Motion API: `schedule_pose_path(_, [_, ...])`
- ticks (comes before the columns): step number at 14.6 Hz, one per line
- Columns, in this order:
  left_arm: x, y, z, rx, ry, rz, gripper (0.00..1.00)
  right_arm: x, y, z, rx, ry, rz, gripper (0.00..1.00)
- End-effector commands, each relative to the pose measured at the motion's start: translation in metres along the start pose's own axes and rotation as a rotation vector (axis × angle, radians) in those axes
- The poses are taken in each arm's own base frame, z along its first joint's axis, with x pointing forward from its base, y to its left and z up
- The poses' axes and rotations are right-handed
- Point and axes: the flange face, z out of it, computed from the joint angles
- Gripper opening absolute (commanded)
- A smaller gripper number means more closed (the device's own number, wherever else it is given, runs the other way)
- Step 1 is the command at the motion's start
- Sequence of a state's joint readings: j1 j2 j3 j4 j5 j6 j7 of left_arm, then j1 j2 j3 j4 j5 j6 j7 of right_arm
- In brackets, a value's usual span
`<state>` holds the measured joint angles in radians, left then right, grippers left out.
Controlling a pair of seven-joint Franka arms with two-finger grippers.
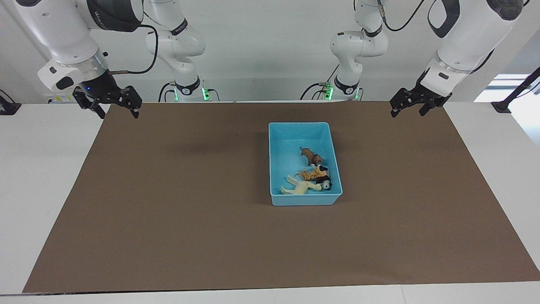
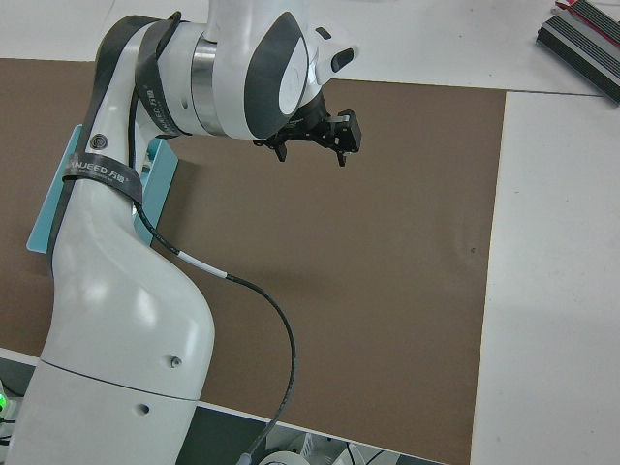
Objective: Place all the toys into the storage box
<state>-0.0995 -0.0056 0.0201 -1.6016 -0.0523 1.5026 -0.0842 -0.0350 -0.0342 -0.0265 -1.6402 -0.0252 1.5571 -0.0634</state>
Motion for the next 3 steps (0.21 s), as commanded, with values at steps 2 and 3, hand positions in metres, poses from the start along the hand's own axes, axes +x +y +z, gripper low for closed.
schedule_pose_path(2, [-0.0021,-0.0013,-0.0013,-0.003,0.001,0.002,1.0,-0.0108,0.0023,-0.0004,-0.012,-0.013,0.019,1.0])
schedule_pose_path(3, [-0.0021,-0.0013,-0.0013,-0.003,0.001,0.001,1.0,-0.0107,0.0022,-0.0011,-0.011,-0.012,0.019,1.0])
